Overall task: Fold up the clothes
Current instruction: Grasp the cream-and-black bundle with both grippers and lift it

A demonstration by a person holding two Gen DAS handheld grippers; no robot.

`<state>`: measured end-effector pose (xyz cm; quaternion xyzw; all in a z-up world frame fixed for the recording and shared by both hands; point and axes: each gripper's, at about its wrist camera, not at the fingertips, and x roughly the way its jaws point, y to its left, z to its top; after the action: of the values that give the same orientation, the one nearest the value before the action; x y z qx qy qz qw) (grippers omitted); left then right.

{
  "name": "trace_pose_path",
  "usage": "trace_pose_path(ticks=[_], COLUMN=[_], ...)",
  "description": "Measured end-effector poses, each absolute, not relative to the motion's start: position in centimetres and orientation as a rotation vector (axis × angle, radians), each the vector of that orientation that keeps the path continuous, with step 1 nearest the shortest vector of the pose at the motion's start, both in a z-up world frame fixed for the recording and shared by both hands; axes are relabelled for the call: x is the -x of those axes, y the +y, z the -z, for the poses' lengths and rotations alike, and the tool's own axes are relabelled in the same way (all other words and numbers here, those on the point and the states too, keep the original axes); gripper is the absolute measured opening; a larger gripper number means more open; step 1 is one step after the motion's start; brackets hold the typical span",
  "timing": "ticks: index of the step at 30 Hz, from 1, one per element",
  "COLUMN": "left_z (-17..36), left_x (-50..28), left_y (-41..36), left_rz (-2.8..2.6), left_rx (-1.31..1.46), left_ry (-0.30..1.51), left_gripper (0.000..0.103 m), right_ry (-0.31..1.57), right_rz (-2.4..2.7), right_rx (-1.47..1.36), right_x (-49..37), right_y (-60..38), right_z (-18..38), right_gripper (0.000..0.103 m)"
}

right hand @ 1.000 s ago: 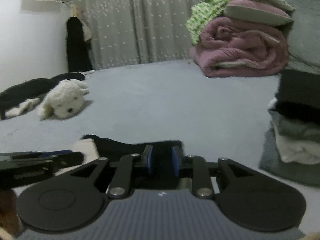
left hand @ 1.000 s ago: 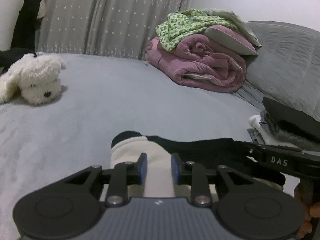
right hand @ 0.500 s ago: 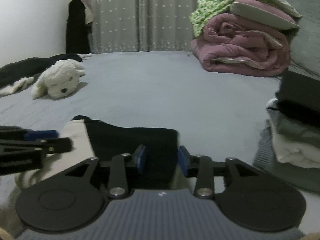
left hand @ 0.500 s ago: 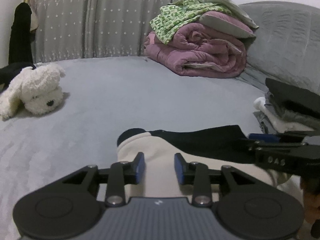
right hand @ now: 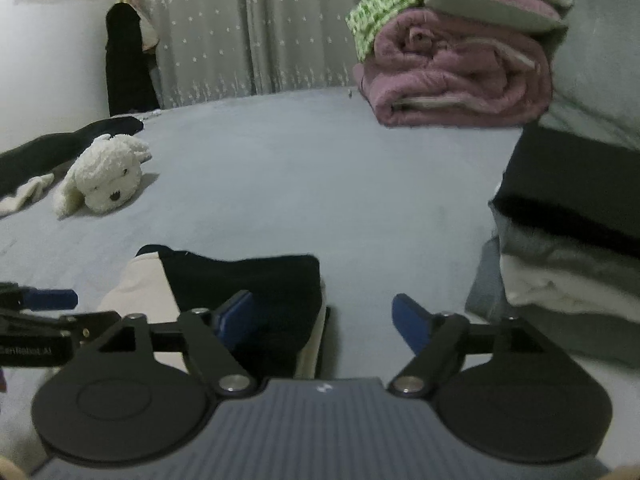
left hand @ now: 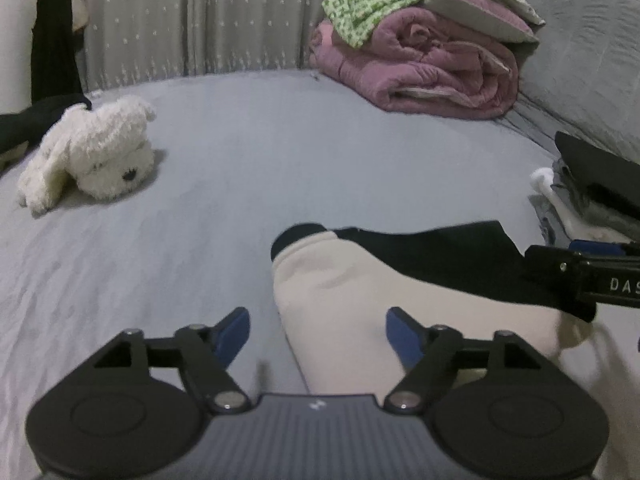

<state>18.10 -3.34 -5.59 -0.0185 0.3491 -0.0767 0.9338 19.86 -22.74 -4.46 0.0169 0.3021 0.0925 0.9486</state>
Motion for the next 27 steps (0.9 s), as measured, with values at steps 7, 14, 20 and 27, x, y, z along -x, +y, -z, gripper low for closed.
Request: trace_pose_path(ticks=[7,14,20,27], left_z=[6.1,8.9,11.7,13.7], left_x=[-18.6,-19.9,-20.8,-20.8], left_y=[-1.0,1.5,2.5,3.3], left_rz=[0.284,0.403,0.459,0.486], left_rx=[0.263,0.554,0.790,1.034], left_ry=[0.803,0.864,0.880,0.803], left_gripper=[0.083,0.083,0.082,0.081], right_ry=[0.756,0.846,0.867,0.821], right_rz=[-0.270,-0.408,-0.471,-0.552], right_rx=[-0.282,-0.672,-0.803,-0.824], right_x=[-21.0,-22.7,-23.4,-23.6], right_y=[-24.9,-28.8,-29.6,-29.6], right_z=[5.1,8.2,10.0,10.2], right_gripper=[0.092,0.092,0.092,0.084])
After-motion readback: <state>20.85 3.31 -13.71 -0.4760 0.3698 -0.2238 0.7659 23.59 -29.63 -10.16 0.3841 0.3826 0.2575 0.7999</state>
